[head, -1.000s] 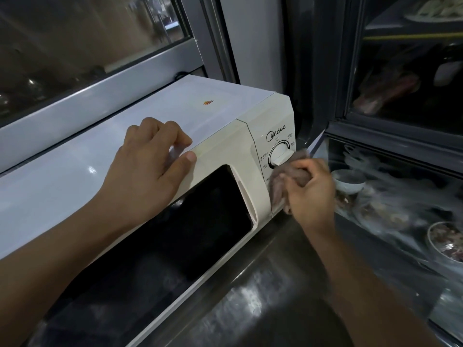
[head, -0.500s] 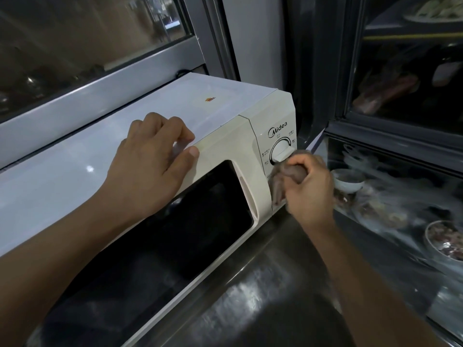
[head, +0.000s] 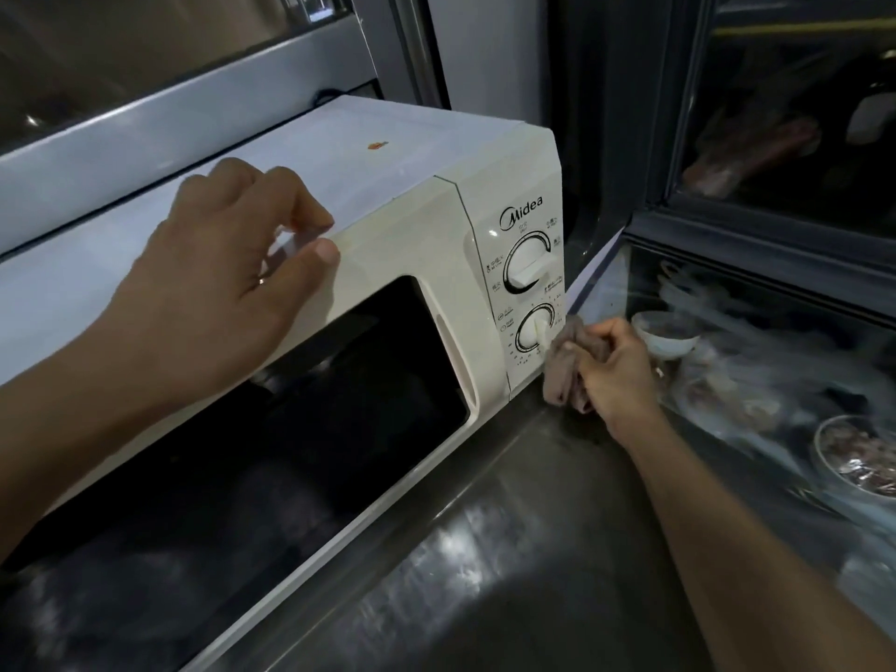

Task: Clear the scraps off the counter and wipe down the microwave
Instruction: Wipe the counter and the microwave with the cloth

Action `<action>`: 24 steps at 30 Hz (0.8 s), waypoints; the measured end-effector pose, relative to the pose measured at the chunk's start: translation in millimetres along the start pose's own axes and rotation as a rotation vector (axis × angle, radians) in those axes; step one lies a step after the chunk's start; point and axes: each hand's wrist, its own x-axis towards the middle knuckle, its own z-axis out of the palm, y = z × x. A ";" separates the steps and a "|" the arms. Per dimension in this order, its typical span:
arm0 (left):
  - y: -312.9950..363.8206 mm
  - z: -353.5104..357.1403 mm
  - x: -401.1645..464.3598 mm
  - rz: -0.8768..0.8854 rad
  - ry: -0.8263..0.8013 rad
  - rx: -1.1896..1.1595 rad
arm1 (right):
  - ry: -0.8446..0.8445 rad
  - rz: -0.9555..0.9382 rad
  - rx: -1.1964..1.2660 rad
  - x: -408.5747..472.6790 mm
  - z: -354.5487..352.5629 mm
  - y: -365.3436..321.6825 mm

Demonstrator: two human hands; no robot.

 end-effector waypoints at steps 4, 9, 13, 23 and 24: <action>-1.1 0.8 -0.2 0.005 0.010 -0.009 | 0.102 -0.104 -0.004 5.9 4.0 -31.1; -4.1 3.7 -0.1 0.008 0.027 -0.009 | 0.124 -0.243 0.020 11.7 2.8 -50.0; -5.4 4.8 0.5 0.014 0.032 -0.006 | 0.078 -0.073 0.007 0.5 4.9 0.9; -3.3 2.6 0.3 -0.021 0.020 -0.038 | 0.077 -0.242 -0.096 -83.3 47.5 13.4; -3.3 2.0 0.0 -0.024 0.017 -0.040 | 0.095 -0.253 -0.106 -81.1 46.7 12.1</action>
